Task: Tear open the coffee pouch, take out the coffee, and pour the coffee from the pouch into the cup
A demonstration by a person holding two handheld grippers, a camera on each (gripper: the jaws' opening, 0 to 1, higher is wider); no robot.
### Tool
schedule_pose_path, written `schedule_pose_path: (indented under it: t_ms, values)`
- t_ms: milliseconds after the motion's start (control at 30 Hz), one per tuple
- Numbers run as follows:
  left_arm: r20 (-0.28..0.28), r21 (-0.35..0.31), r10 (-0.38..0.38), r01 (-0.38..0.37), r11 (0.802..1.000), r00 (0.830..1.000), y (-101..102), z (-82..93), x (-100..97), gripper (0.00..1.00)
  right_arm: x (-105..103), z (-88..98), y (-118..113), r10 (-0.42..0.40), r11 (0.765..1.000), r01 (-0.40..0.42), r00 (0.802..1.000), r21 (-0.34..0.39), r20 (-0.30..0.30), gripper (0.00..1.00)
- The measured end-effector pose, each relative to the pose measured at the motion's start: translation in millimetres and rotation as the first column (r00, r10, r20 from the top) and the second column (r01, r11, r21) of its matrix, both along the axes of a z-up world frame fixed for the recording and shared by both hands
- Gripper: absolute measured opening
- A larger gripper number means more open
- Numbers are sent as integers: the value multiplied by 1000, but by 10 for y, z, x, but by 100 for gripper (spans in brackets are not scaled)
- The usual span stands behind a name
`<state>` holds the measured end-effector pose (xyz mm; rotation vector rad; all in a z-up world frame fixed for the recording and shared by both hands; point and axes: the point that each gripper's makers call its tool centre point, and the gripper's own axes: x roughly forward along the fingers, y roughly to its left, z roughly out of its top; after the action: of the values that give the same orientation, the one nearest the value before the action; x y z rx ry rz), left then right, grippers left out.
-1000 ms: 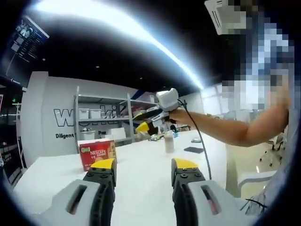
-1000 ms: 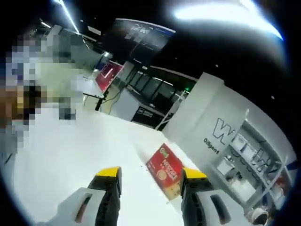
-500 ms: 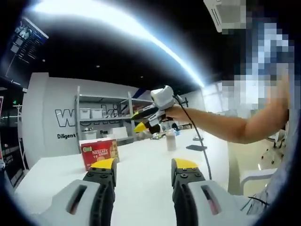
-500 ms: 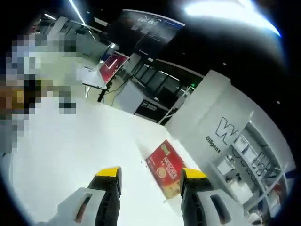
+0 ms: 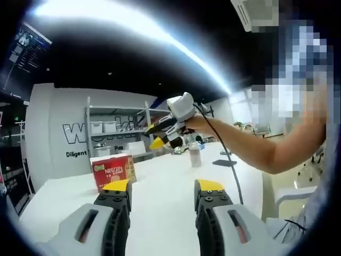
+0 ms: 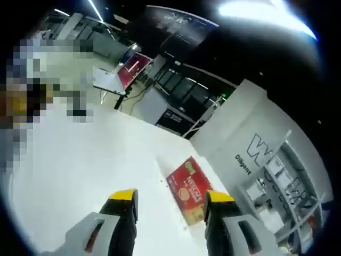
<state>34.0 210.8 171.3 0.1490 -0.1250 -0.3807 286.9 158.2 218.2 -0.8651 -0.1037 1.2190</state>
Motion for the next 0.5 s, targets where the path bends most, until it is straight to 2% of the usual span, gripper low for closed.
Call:
schedule_pose_path:
  t_ms: [200,367,500]
  values:
    - [-4,20,9,-9,1000,1000,23,12,49,49,11,88,-76,-21,1000,22,997,-14,75,49]
    - [-9,0,7,-7,1000,1000,21,41,101,49,-74,98,-40,17,999,-15,998,-35,60,48]
    - [-32,11,16,-15,1000,999,4,8,162,49,-96,65,-32,34,998,-30,998,-61,54,48]
